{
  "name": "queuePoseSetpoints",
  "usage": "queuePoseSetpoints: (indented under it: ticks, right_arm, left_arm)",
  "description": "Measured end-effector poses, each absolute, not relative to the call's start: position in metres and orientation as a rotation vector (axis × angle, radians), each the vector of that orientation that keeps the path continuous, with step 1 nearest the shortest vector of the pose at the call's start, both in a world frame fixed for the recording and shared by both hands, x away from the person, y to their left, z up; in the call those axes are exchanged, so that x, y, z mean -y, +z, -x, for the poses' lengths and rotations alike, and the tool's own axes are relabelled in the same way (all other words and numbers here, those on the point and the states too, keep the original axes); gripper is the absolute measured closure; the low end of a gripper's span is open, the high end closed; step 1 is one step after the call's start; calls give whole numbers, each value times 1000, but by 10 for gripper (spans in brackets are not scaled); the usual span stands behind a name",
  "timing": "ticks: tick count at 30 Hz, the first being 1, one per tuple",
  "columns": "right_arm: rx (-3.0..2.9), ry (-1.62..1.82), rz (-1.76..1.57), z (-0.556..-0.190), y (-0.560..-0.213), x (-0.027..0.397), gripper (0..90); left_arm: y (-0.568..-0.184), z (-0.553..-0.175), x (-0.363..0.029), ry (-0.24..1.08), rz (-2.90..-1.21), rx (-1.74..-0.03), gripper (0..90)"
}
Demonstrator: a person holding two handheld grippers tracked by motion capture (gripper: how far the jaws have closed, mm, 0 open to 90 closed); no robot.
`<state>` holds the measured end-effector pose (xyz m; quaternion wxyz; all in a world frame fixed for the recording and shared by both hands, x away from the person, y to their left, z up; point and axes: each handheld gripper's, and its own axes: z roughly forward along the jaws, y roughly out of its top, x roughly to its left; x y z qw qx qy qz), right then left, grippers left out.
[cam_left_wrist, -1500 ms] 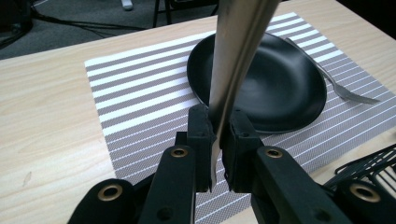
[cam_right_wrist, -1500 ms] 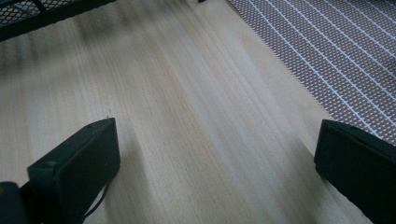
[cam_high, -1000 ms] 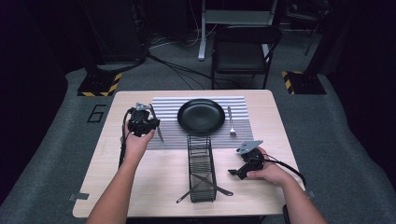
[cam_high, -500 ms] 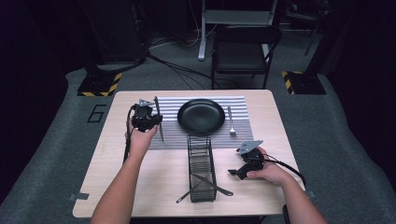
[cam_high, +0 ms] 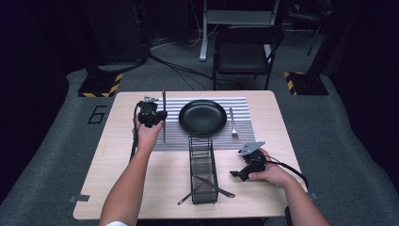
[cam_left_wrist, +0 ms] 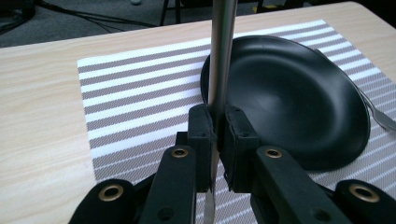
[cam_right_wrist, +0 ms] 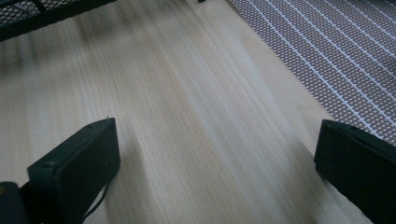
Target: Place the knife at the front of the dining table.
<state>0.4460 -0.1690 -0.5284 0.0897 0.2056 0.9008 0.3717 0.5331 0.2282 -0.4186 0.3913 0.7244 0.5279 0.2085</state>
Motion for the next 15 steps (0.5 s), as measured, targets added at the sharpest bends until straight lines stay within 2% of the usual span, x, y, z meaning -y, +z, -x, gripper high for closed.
queuePoseSetpoints:
  ticks: [15]
  right_arm:
    - [-2679, 1106, -611, -446, -528, 169, 0]
  left_arm:
    - [-437, -563, -231, 451, -1759, -1454, 827]
